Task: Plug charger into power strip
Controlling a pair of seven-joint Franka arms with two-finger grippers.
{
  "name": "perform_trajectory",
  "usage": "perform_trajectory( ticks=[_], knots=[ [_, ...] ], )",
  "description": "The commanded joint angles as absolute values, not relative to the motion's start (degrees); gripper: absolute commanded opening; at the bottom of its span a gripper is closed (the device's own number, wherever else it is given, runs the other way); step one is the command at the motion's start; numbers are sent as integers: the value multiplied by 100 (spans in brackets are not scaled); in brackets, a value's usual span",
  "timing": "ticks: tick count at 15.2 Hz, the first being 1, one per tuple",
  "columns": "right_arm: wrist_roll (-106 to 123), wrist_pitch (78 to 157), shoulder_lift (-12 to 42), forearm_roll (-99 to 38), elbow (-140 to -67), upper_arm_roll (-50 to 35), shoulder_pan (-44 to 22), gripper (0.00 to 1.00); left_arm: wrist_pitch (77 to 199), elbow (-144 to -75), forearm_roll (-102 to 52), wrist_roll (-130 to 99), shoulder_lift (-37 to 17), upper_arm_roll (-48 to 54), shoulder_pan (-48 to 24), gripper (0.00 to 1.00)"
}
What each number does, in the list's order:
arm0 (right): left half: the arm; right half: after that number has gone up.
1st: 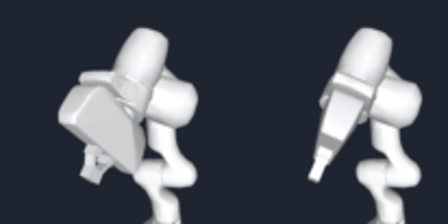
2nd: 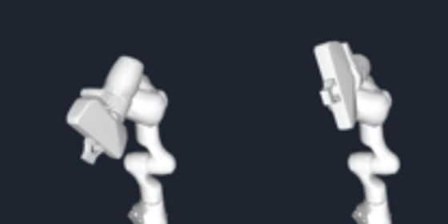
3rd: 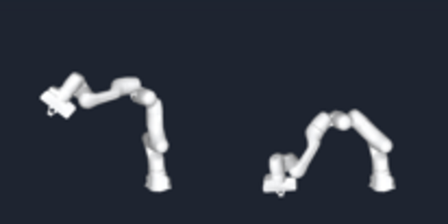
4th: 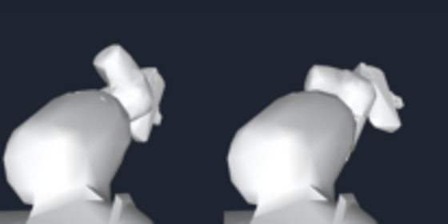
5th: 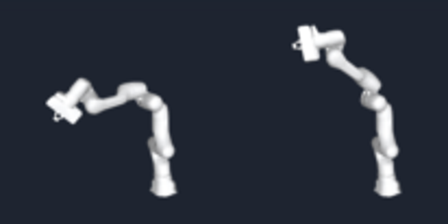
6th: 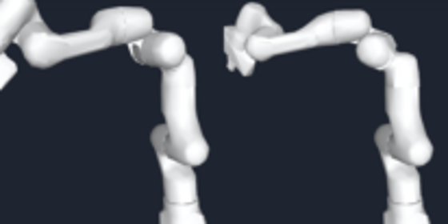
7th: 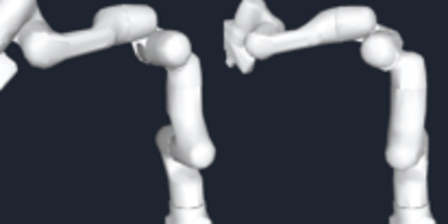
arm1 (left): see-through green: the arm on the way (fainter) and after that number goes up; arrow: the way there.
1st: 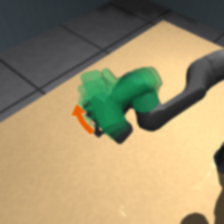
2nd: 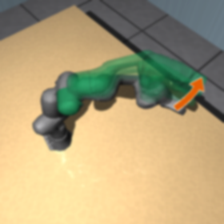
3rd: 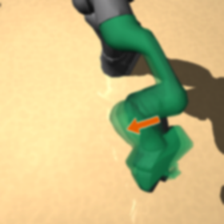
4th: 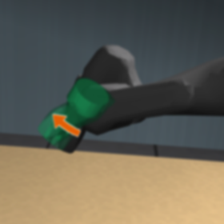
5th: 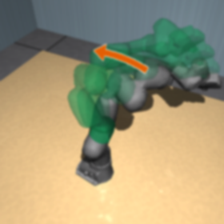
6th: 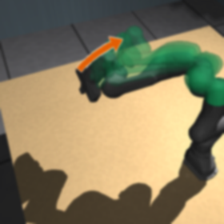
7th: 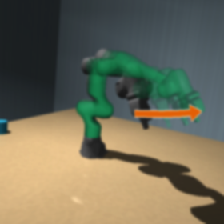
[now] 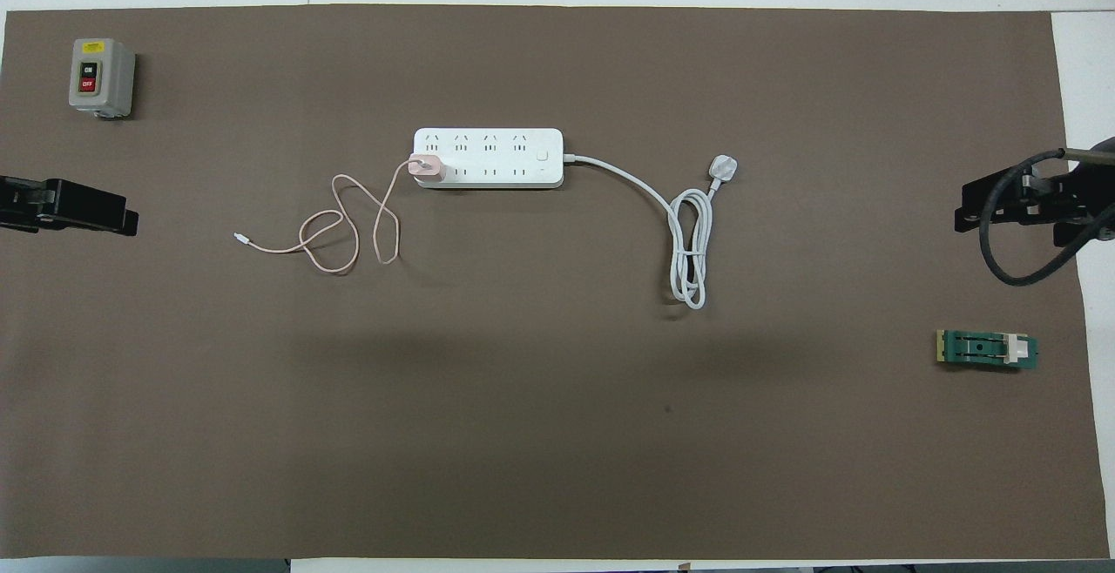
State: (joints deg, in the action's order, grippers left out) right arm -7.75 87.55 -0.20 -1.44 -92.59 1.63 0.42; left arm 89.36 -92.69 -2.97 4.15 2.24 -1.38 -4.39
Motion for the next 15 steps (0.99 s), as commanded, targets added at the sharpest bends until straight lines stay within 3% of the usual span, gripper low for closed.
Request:
perform_trajectory(
  ticks=[1, 15],
  knots=[
    [-686, 8648, -79, -237, -9264, 88, 149, 100, 8553, -9193, -255, 422, 202, -193, -475, 100],
    [-686, 8648, -79, -237, -9264, 88, 150, 100, 8324, -9185, -105, 413, 220, -202, -448, 100]
  ],
)
